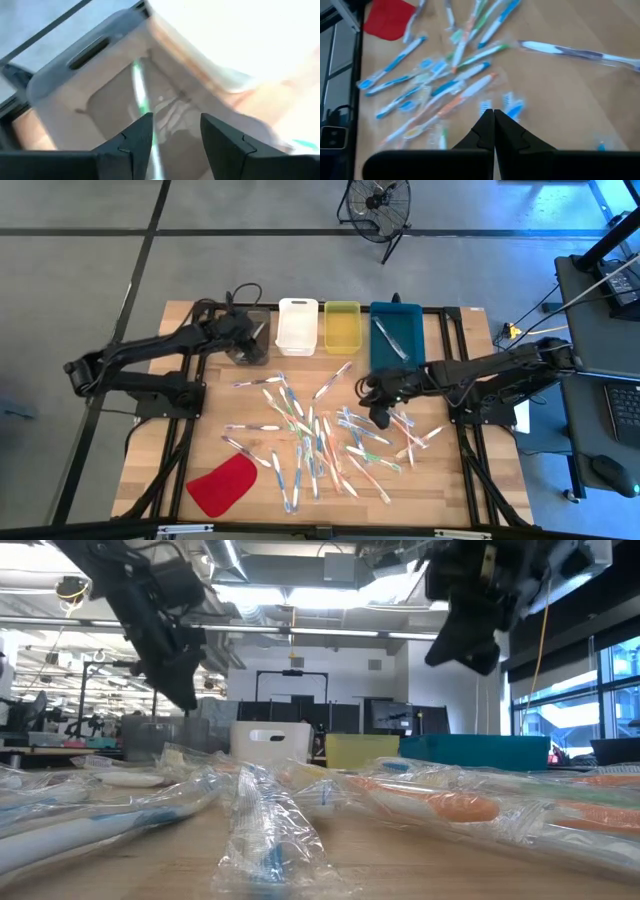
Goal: Pick & Place Toothbrushes
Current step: Put the orange toothbrush into the yellow bin
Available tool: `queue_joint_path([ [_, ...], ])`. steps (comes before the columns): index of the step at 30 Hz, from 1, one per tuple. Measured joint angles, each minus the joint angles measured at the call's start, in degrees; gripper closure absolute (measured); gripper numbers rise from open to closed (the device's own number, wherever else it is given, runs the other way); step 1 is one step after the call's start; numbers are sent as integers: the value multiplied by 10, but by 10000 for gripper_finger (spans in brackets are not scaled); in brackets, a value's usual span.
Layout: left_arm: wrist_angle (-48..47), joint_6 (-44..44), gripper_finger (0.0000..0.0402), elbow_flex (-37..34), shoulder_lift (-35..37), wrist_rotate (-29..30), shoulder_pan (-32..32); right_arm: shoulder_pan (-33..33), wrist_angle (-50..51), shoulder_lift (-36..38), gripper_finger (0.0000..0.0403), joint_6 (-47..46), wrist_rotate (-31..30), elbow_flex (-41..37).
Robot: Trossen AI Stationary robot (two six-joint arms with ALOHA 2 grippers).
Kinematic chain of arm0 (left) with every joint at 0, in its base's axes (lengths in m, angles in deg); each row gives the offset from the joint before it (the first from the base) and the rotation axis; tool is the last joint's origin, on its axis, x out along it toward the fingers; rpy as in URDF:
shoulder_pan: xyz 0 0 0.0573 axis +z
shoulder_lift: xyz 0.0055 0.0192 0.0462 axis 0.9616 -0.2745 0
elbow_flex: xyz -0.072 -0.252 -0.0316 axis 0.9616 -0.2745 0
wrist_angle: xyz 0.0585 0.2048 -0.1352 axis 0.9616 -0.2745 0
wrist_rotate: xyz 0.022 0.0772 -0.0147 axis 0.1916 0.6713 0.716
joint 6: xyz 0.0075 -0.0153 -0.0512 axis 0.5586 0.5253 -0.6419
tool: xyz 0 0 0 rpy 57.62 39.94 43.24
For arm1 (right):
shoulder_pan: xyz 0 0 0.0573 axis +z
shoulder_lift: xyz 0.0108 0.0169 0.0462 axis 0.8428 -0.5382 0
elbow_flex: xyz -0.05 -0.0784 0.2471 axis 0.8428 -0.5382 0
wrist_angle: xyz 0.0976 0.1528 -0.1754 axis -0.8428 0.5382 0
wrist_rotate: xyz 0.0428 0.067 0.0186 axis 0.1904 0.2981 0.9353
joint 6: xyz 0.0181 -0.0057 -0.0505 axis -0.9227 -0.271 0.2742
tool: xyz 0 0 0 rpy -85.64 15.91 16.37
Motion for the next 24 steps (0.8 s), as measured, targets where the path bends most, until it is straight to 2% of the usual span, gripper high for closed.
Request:
queue_joint_path([
  [7,0,-28,252,0,40,-20,-88,75,104,0,399,-45,-86,59],
  [11,0,-52,253,0,45,-20,-150,103,165,0,399,-87,-112,72],
  [17,1,-81,254,0,45,-17,-242,126,293,-12,398,-173,-121,72],
  [24,2,-113,254,0,45,-1,-327,135,369,-53,397,-234,-72,72],
])
